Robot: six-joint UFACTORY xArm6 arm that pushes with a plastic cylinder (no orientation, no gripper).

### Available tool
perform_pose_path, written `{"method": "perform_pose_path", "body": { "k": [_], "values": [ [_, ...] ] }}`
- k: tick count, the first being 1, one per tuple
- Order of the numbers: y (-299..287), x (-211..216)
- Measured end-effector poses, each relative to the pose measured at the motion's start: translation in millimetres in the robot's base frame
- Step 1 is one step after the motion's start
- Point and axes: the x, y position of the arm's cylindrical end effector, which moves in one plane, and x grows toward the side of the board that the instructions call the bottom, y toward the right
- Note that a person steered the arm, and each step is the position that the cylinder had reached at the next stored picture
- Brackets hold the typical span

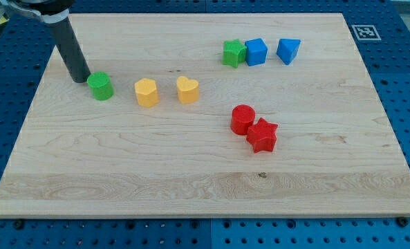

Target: Push the green circle into the green star

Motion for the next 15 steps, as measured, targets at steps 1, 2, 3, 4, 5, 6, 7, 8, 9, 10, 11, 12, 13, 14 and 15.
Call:
{"method": "perform_pose_path", "body": {
  "k": [1,2,3,4,5,6,7,8,9,10,11,12,13,14,15],
  "values": [
    [-23.7,19.0],
    [-13.7,27.2],
    [2.8,45.4],
    [5.8,47.5],
    [9.8,34.5],
    [28.2,24.2],
    [54.2,24.2],
    [76.7,23.3],
    [87.7,14.8],
    [97.3,-2.3],
    [118.5,-11.9],
    [144.6,-12.9],
    [170.4,-13.1],
    [192.9,-13.7],
    [208.0,-13.7]
  ]
}}
